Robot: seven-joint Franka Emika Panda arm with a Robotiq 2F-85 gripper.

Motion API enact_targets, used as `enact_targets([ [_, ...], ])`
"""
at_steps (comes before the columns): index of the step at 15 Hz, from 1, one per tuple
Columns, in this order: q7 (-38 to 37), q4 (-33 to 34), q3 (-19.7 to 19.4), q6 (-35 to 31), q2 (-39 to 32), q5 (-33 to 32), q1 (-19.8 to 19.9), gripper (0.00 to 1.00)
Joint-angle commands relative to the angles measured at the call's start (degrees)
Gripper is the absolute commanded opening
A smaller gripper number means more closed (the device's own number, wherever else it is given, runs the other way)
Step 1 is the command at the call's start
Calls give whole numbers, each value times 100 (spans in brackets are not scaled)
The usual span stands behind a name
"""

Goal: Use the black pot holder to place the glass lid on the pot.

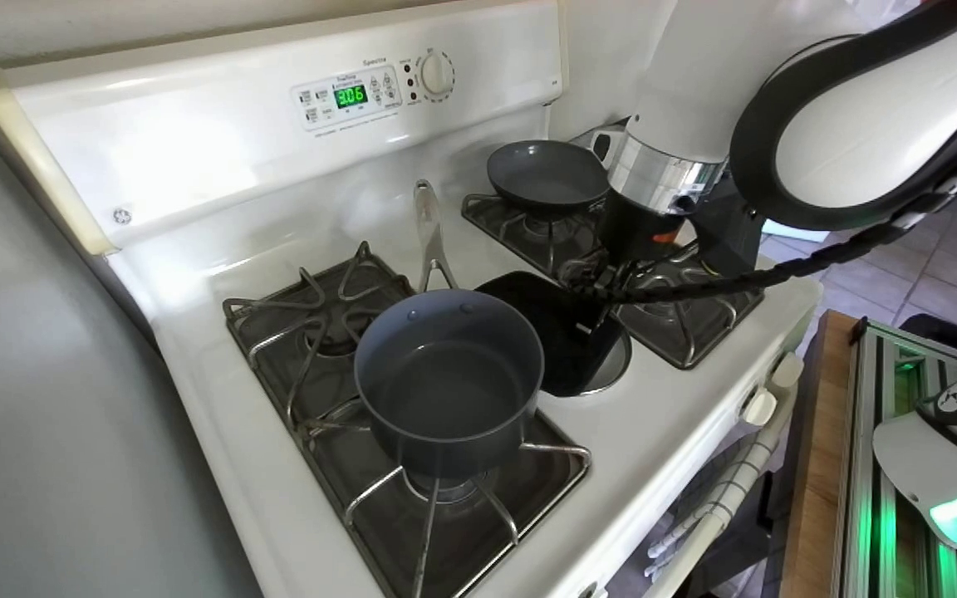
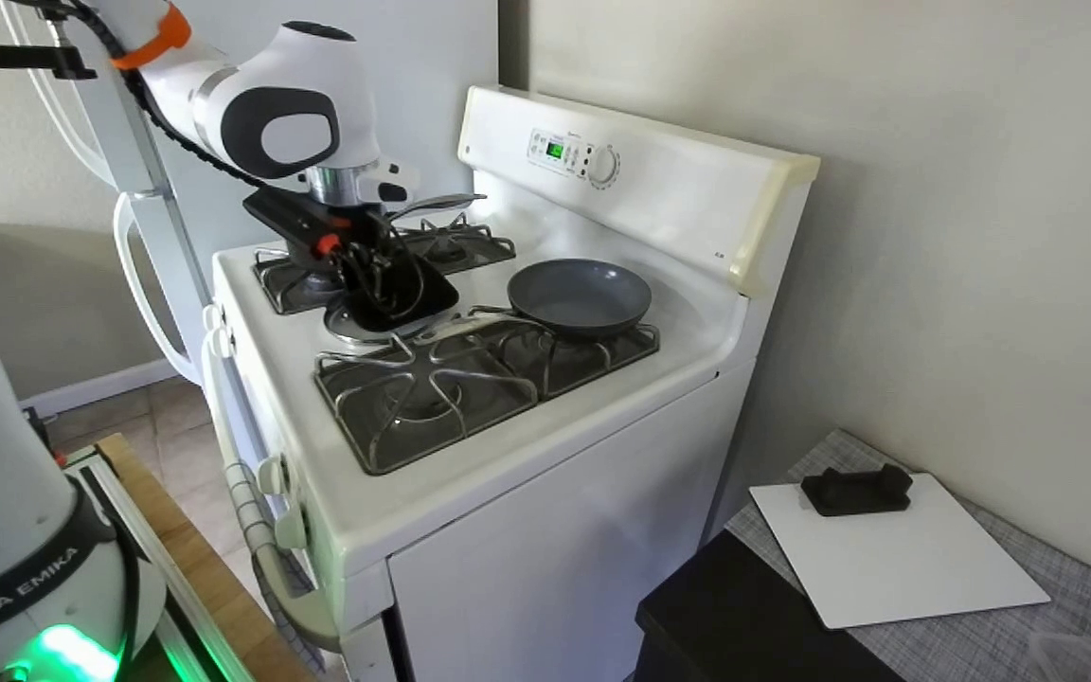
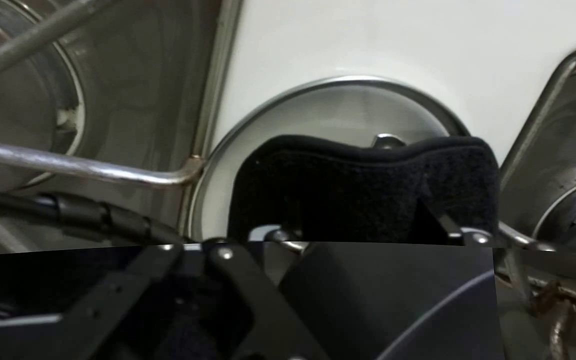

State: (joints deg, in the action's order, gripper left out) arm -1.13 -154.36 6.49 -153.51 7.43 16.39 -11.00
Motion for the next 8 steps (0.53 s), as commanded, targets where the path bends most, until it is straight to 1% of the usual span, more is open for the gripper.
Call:
enact_targets([
  [1, -98, 139, 8, 172, -126, 9, 55, 23],
  [2, -116, 157, 11, 171, -136, 1, 59, 14],
  [4, -165, 191, 16, 166, -166, -20, 68, 0],
  [5, -188, 205, 19, 157, -189, -34, 78, 0],
  [6, -197, 217, 20, 163, -201, -43, 86, 4],
  [8, -214, 234, 23, 175, -215, -53, 98, 4],
])
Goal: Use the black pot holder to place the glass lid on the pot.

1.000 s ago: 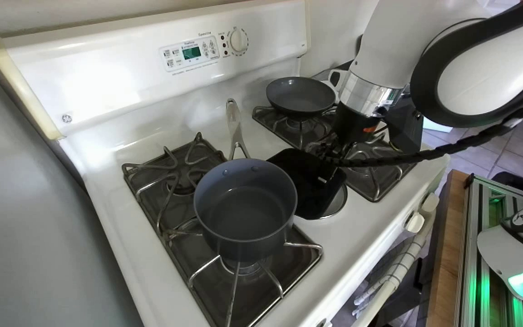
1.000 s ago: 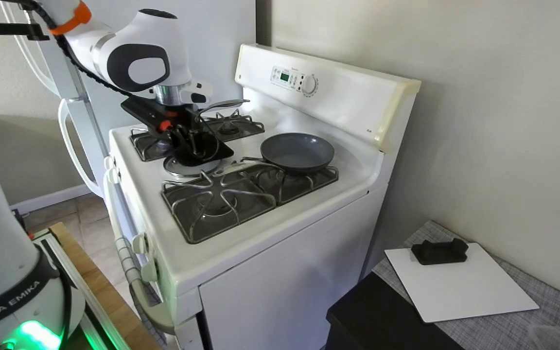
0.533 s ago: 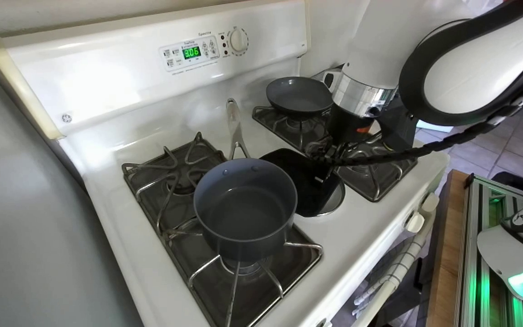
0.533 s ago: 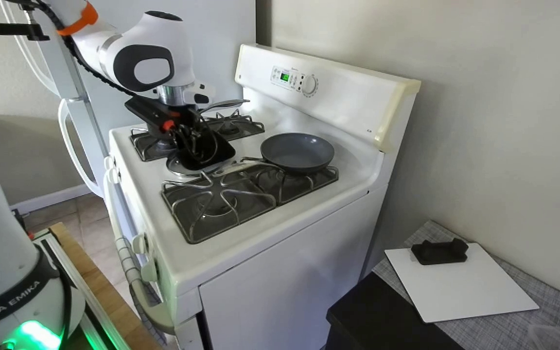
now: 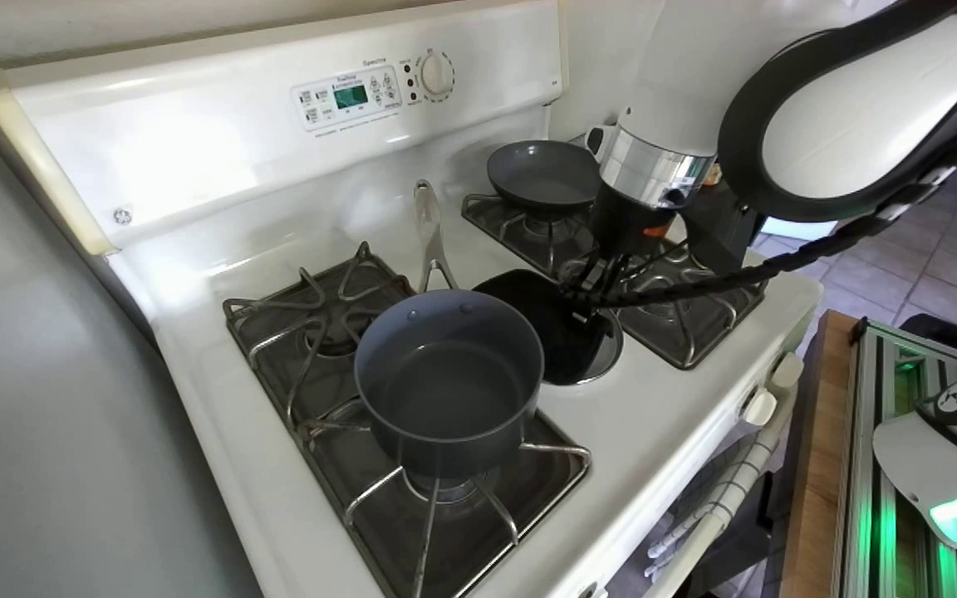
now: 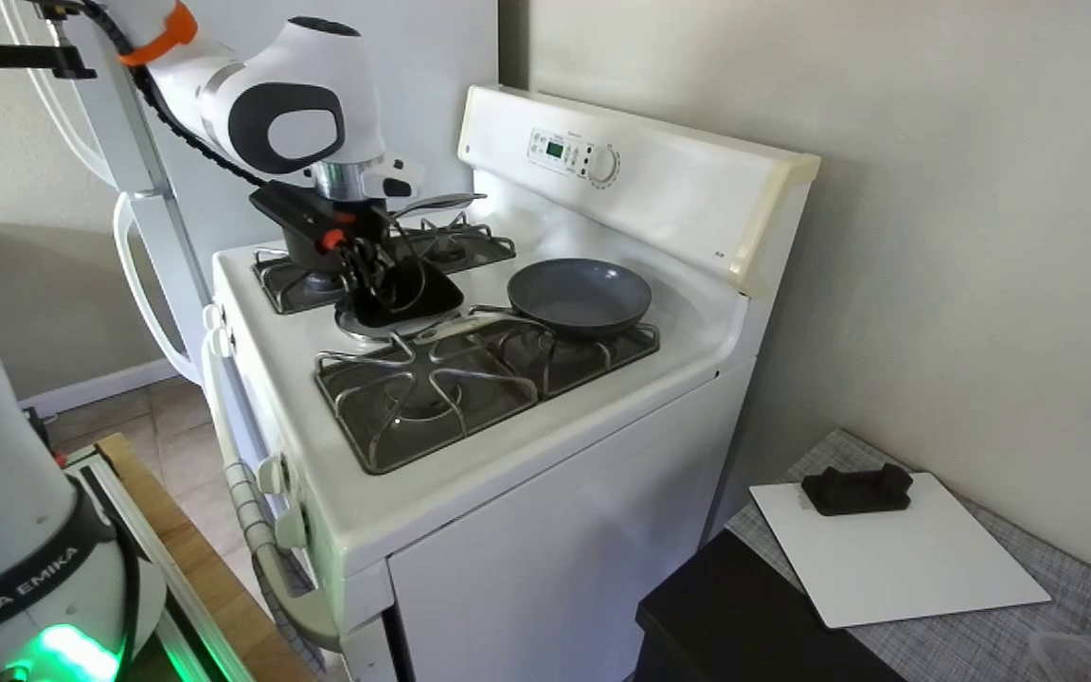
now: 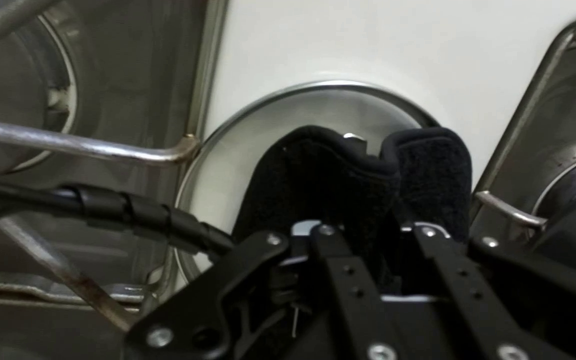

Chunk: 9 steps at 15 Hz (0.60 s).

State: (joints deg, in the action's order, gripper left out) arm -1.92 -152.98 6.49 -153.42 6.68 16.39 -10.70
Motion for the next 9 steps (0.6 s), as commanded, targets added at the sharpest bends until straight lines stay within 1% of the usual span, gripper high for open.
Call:
enact_targets([
  [1, -137, 103, 24, 170, -143, -60, 73, 4],
  [2, -138, 108, 26, 169, -146, -69, 78, 41],
  [3, -149, 119, 26, 167, -155, -67, 81, 42],
  [5, -145, 135, 24, 166, -175, -69, 93, 57],
  [6, -140, 149, 24, 150, -193, -56, 97, 66],
  [8, -133, 202, 27, 111, -253, -32, 102, 81],
  [9, -117, 227, 29, 94, -283, -26, 103, 90],
])
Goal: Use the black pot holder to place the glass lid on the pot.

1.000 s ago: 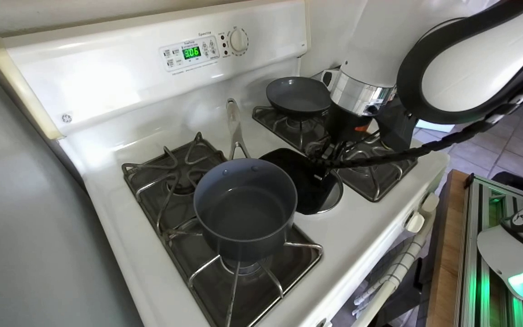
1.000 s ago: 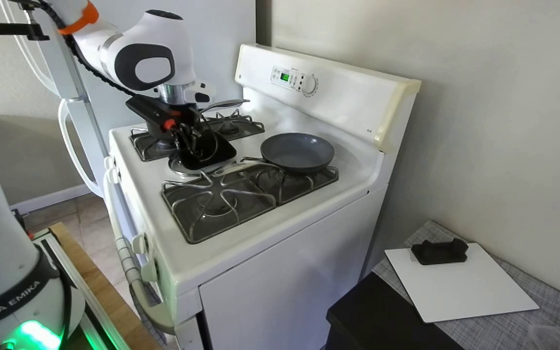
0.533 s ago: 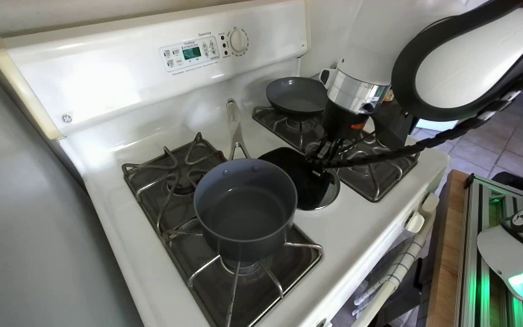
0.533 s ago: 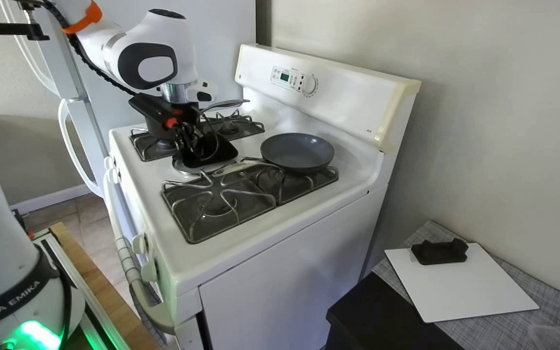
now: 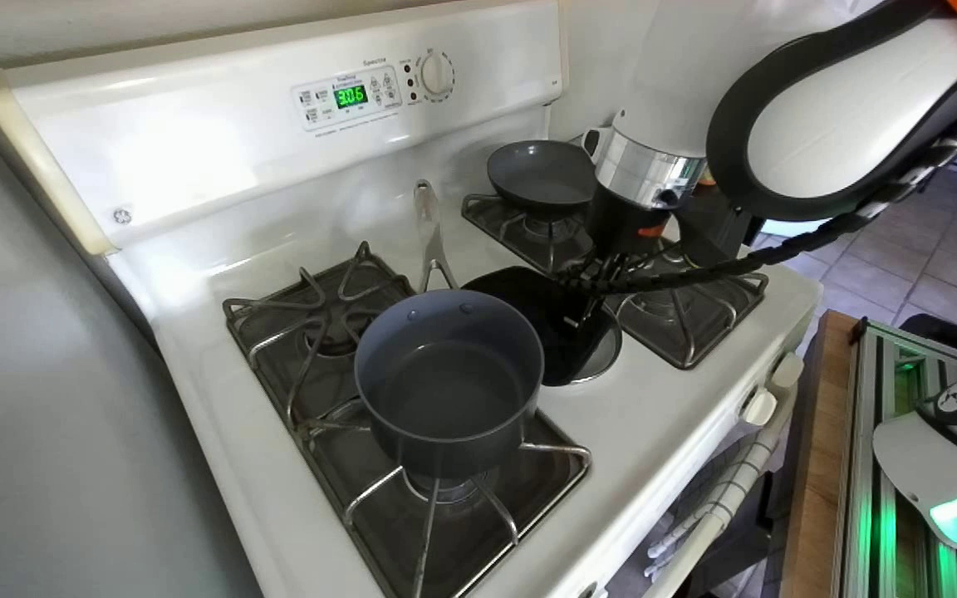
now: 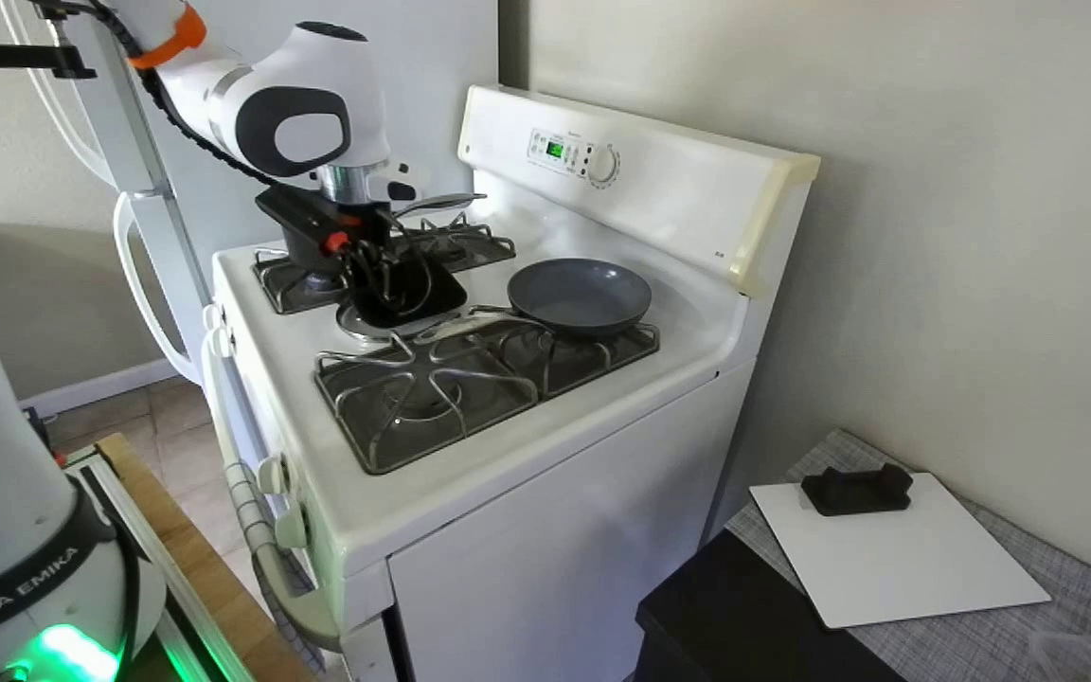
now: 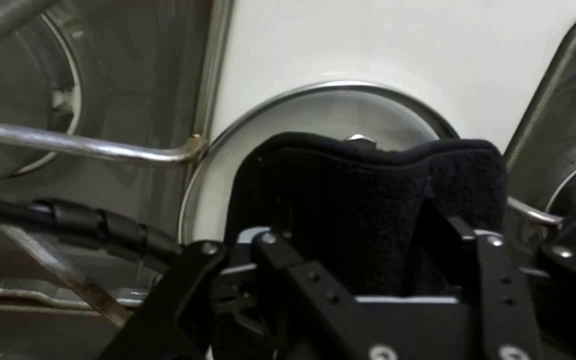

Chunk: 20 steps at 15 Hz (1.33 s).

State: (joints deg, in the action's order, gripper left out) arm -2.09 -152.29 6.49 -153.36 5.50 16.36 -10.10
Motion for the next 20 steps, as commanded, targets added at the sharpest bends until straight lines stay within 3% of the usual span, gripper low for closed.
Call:
enact_targets([
  [1, -84, 177, 36, 46, -199, -23, 41, 98],
  [2, -85, 200, 42, 34, -238, -38, 44, 99],
  [4, -119, 235, 57, -4, -321, -90, 51, 69],
  [6, -146, 264, 67, -46, -398, -139, 56, 60],
  [7, -149, 285, 68, -40, -429, -153, 58, 49],
  [13, -259, 373, 79, -39, -522, -292, 71, 2],
  [20, -52, 410, 35, 214, -351, -132, 93, 5],
])
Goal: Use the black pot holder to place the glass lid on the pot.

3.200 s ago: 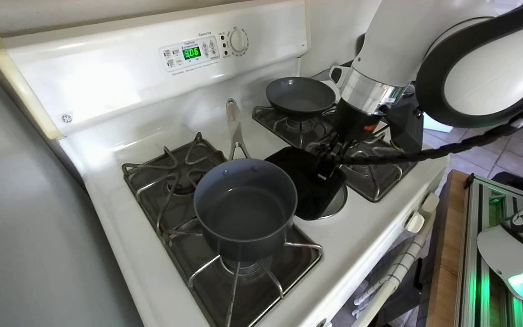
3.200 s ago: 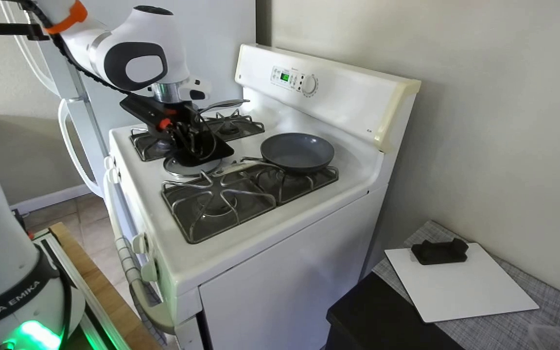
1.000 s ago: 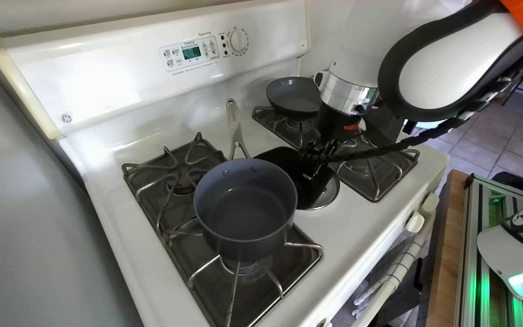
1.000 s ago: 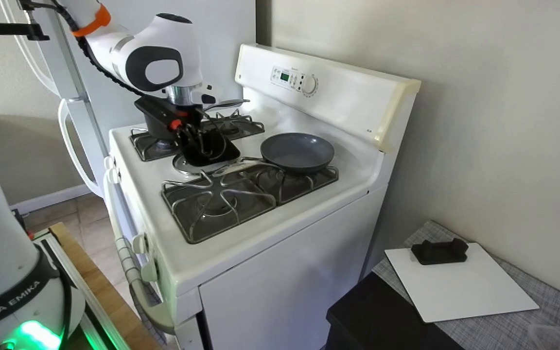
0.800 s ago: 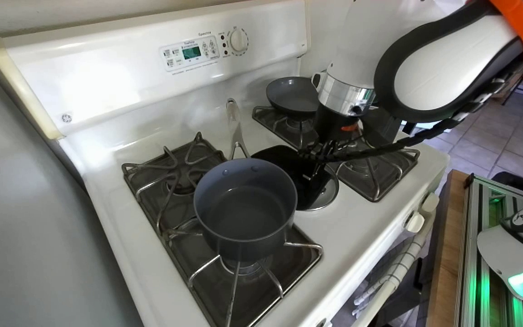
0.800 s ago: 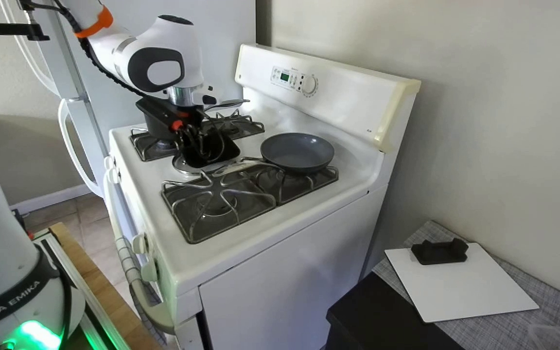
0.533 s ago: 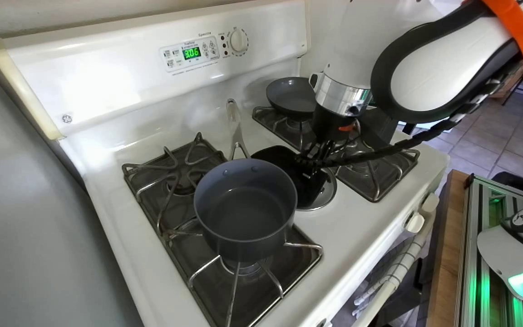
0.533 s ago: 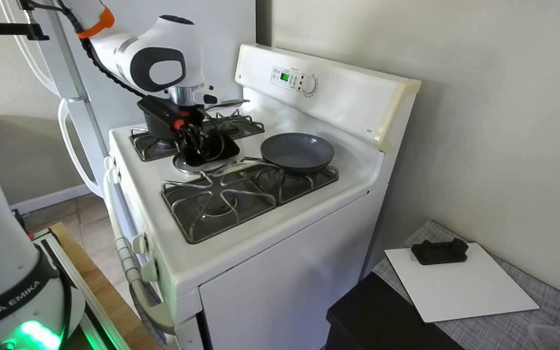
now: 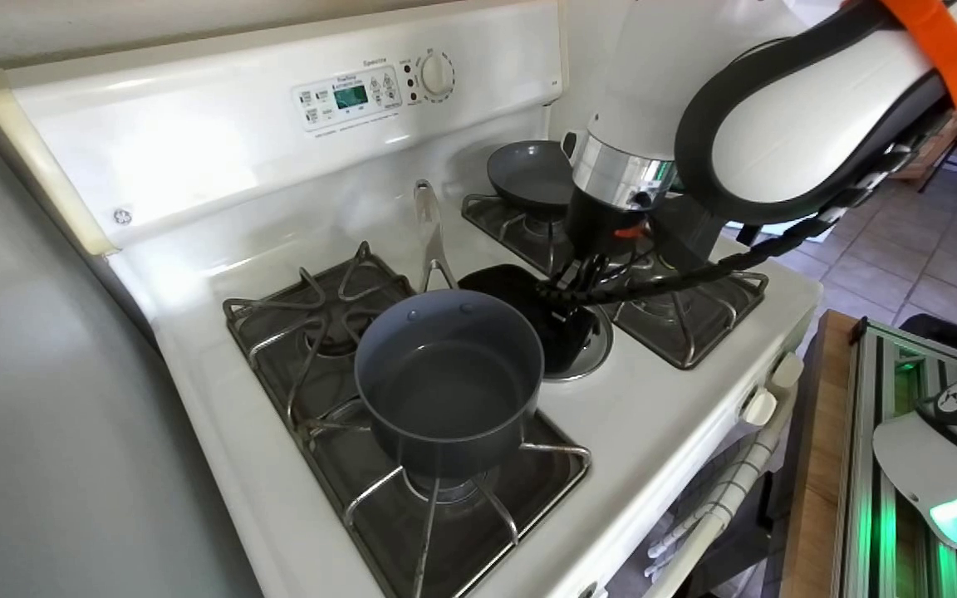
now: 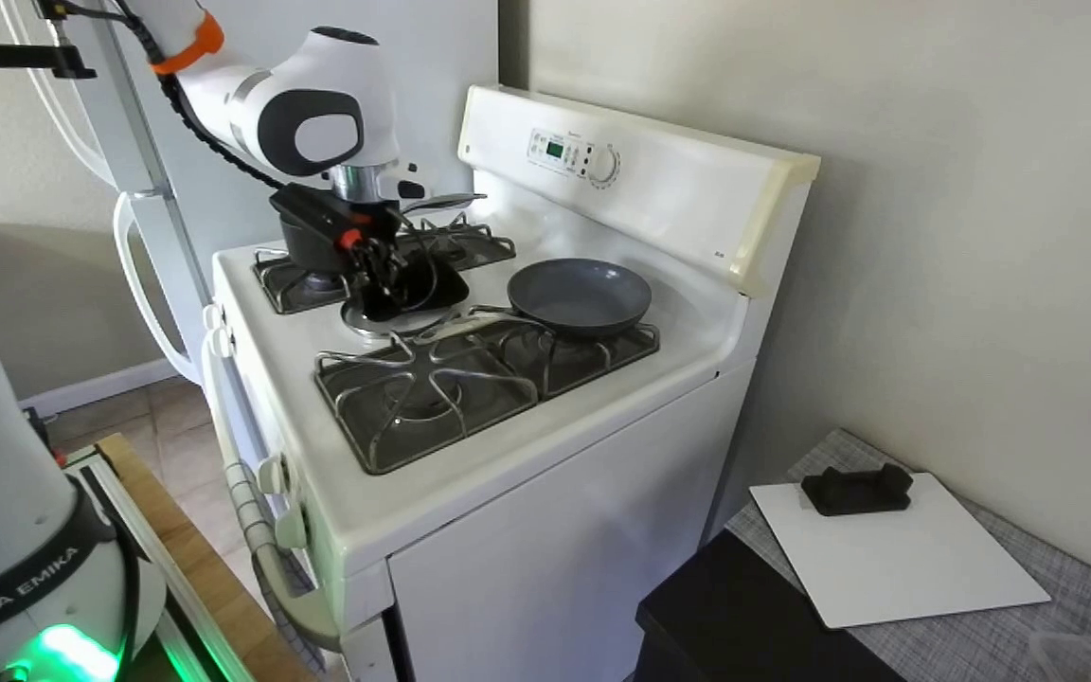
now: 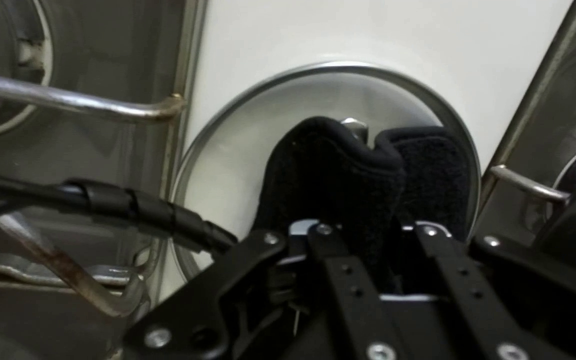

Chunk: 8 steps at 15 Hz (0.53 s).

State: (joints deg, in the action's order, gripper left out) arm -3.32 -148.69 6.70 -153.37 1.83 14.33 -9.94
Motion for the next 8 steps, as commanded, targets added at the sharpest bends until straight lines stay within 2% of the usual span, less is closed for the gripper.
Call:
enact_targets([
  [1, 155, 53, -1, 263, 58, 153, 88, 5],
  [8, 959, 210, -221, 943, 277, 736, 263, 5],
])
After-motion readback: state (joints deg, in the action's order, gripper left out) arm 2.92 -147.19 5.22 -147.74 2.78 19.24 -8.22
